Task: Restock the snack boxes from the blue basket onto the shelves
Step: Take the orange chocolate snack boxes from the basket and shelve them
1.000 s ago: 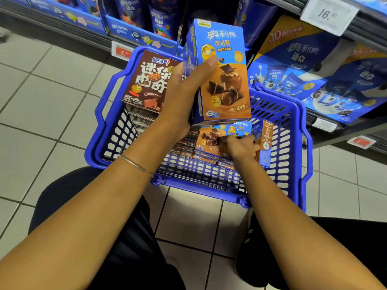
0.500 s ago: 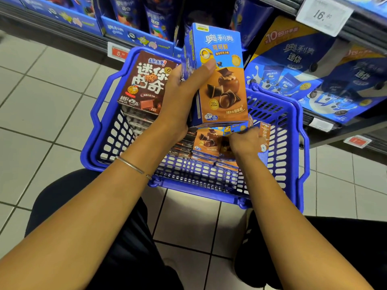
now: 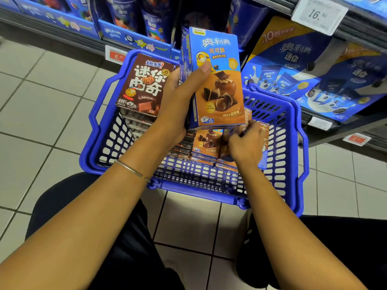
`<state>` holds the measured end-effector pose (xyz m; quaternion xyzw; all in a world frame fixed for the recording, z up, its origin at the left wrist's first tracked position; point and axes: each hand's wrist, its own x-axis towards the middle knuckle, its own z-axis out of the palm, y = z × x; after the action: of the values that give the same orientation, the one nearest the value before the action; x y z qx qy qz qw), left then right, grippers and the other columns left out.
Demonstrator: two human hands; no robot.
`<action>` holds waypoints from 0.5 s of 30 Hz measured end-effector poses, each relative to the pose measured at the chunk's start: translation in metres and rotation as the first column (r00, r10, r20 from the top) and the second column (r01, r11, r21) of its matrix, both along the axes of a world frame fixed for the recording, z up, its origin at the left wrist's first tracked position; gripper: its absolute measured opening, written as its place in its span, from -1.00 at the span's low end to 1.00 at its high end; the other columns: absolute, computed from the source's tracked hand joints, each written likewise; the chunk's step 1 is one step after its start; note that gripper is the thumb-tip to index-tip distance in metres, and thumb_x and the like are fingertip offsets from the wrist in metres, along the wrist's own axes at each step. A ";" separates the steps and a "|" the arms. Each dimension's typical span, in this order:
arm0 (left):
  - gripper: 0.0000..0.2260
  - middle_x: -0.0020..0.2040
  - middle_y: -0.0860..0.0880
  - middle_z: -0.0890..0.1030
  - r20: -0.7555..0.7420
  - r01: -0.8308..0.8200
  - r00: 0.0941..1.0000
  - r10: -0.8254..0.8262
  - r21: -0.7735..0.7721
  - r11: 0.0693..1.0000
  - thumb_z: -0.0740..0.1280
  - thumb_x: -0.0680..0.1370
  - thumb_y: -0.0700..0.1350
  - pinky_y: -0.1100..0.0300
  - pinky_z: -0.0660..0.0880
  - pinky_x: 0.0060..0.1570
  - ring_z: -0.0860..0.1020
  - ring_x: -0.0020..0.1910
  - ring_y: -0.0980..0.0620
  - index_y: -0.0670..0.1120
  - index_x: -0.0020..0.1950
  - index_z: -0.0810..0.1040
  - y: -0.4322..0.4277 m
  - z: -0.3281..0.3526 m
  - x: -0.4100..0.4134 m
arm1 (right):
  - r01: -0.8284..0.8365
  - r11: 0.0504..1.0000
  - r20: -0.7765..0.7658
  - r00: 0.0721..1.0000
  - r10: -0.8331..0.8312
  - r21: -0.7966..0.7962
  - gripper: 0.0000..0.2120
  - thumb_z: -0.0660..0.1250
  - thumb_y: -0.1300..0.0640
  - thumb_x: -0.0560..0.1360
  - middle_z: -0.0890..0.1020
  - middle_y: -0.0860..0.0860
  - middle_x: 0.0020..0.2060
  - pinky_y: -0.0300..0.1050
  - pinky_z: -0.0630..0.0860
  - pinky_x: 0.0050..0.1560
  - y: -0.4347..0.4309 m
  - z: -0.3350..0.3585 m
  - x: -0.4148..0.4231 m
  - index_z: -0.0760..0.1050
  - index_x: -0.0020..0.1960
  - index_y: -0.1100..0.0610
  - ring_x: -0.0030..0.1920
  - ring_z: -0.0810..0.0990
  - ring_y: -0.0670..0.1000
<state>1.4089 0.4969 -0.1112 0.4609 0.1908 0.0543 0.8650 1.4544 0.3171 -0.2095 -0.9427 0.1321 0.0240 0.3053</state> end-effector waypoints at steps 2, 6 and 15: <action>-0.43 0.35 -0.29 0.64 -0.008 0.007 1.000 -0.007 0.003 1.000 0.41 0.57 -0.02 -0.38 0.52 0.34 0.64 0.31 -0.34 -0.24 0.52 0.45 0.000 0.000 0.000 | 0.041 0.990 0.099 0.994 -0.055 0.138 -0.50 0.39 0.05 0.48 0.54 0.09 0.24 -0.01 0.50 0.03 -0.004 0.013 0.002 0.42 0.39 0.09 0.20 0.55 0.13; -0.44 0.34 -0.27 0.65 -0.002 0.009 1.000 -0.009 0.017 1.000 0.41 0.56 0.00 -0.38 0.53 0.33 0.65 0.29 -0.32 -0.22 0.51 0.46 0.001 -0.001 0.000 | -0.034 0.890 0.285 0.952 -0.110 0.455 -0.65 0.41 0.10 0.55 0.65 0.07 0.14 -0.39 0.48 -0.04 -0.010 0.048 0.001 0.54 0.31 0.16 -0.01 0.60 -0.22; -0.42 0.36 -0.26 0.64 0.030 -0.070 0.997 0.068 0.048 0.996 0.42 0.55 -0.03 -0.35 0.54 0.34 0.64 0.31 -0.30 -0.22 0.52 0.42 0.003 0.000 0.001 | -0.170 0.284 0.235 0.948 -0.215 0.944 -0.71 0.28 0.24 0.44 0.62 0.22 -0.07 0.06 0.55 -0.05 -0.004 0.124 0.015 0.59 0.11 0.33 -0.10 0.60 0.17</action>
<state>1.4100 0.4997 -0.1112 0.4744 0.1931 0.0953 0.8535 1.4696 0.3136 -0.0854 -0.5595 0.0540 -0.0582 0.8250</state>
